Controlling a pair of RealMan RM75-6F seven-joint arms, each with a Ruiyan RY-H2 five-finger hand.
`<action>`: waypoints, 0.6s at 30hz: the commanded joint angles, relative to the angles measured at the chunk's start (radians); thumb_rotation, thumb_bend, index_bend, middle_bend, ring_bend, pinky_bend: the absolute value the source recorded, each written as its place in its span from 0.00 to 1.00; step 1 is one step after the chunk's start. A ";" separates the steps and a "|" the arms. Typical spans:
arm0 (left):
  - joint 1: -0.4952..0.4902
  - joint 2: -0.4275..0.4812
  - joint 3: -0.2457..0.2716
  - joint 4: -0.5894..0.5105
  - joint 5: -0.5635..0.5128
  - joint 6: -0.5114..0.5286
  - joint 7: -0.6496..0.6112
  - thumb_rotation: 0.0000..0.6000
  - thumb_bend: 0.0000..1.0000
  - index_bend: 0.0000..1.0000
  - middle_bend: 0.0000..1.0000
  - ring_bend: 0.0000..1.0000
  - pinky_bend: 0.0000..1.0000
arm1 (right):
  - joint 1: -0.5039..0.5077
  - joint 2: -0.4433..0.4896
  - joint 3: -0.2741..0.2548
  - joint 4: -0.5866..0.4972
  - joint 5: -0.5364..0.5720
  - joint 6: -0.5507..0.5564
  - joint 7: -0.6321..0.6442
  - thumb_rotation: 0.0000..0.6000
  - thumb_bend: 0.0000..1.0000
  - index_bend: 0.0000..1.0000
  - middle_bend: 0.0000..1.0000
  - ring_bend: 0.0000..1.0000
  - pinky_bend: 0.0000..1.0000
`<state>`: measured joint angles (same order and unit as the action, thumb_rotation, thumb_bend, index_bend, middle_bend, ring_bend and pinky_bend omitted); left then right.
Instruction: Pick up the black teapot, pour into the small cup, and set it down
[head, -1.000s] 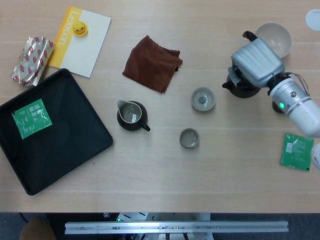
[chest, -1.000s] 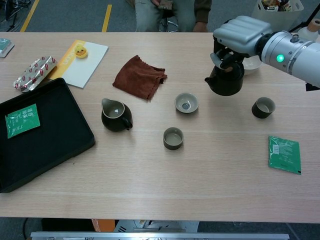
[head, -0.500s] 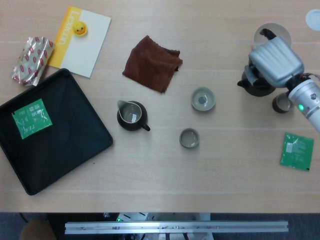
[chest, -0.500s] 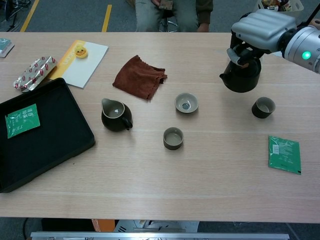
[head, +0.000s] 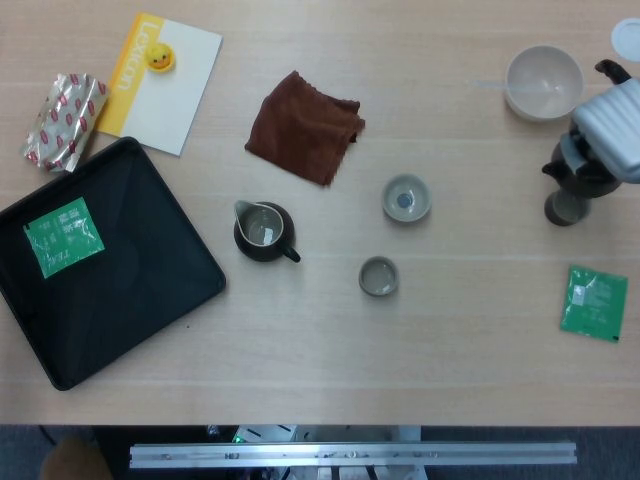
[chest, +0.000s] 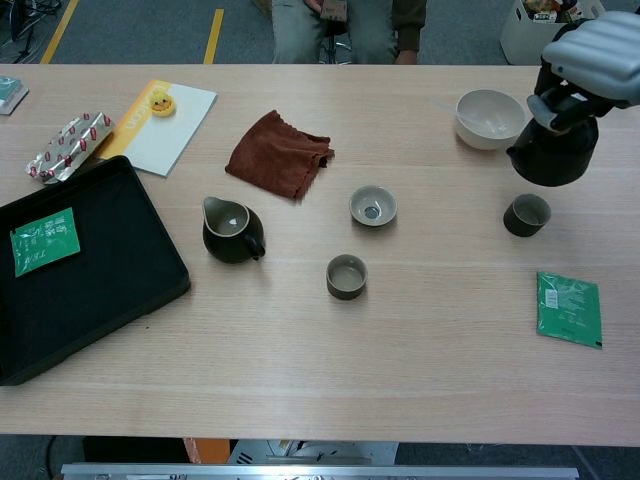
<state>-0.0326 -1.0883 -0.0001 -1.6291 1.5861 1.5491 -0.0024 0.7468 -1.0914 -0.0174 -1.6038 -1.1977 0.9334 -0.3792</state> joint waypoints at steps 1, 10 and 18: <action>-0.003 -0.003 -0.001 0.000 0.000 -0.003 0.002 1.00 0.40 0.17 0.24 0.20 0.22 | -0.013 0.007 -0.001 0.016 -0.008 0.001 0.013 0.72 0.52 0.90 0.81 0.74 0.18; -0.007 -0.012 -0.003 0.005 -0.007 -0.010 0.004 1.00 0.40 0.17 0.24 0.20 0.22 | -0.065 0.011 -0.018 0.070 -0.050 -0.006 0.064 0.72 0.52 0.90 0.81 0.74 0.18; -0.013 -0.021 -0.003 0.010 -0.011 -0.021 0.004 1.00 0.40 0.17 0.24 0.20 0.22 | -0.089 0.014 -0.032 0.105 -0.075 -0.029 0.060 0.73 0.52 0.90 0.81 0.74 0.18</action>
<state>-0.0453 -1.1089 -0.0035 -1.6193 1.5757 1.5293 0.0018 0.6594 -1.0767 -0.0484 -1.5012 -1.2716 0.9066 -0.3172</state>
